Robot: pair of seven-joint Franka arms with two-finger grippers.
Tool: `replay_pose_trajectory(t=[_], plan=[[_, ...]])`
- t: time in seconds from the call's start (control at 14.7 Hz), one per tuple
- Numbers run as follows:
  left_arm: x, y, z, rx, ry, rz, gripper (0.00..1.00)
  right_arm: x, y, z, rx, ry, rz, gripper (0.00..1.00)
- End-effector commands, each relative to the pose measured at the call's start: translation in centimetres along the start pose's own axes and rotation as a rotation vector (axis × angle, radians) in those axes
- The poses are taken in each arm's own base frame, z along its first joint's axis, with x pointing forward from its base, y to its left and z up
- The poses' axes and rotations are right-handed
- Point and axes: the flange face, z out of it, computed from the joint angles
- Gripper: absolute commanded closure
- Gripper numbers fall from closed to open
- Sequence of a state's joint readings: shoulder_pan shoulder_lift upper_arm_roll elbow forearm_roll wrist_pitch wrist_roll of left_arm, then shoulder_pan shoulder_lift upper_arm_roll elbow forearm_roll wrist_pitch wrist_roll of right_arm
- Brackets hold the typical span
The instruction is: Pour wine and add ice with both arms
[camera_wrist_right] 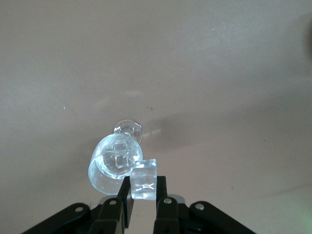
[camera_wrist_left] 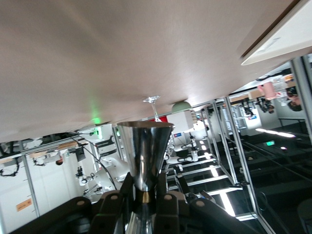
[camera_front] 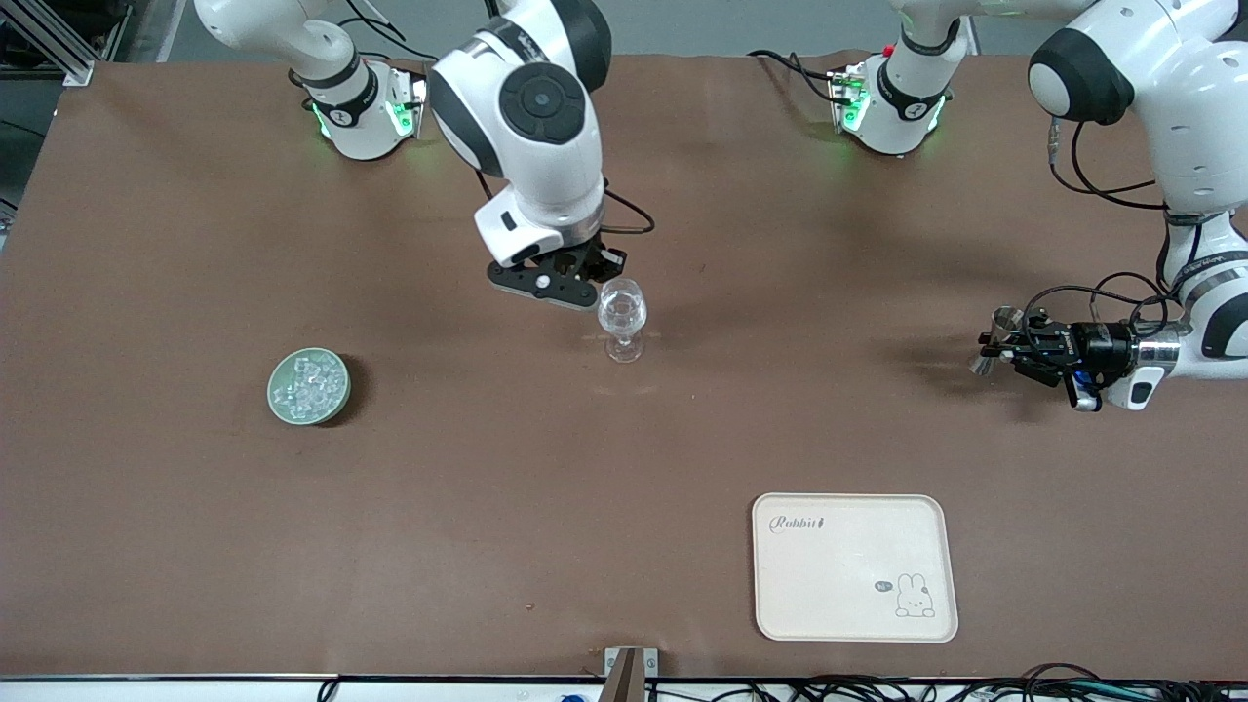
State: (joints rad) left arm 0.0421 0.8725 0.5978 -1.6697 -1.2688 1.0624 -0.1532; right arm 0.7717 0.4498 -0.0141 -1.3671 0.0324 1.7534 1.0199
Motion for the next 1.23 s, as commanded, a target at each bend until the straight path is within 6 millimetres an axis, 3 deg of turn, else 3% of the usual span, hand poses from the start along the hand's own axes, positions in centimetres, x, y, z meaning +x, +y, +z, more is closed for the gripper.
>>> replay_pose_trajectory(t=[0.0,0.2,0.48,0.75,1.16], plan=[[1.6,-1.1,-1.1,-0.037,-0.018,0.037,0.99,-0.4,-1.7,1.6,-0.006,0.021,0.016,0.97],[4.4,-2.9,-1.6,-0.117,-0.023,0.024,0.97,-1.1,-2.8,3.0,-0.005,0.026,0.004,0.97],[6.6,-4.3,-1.3,-0.162,-0.033,-0.017,0.96,-1.2,-3.8,4.4,-0.005,0.052,-0.009,0.97],[7.3,-4.8,-1.4,-0.181,-0.037,-0.049,0.95,-2.0,-4.3,4.9,-0.015,0.055,-0.027,0.96],[8.1,-4.7,-1.8,-0.238,-0.073,-0.296,0.92,-2.7,-4.6,5.2,-0.021,0.056,-0.036,0.95]])
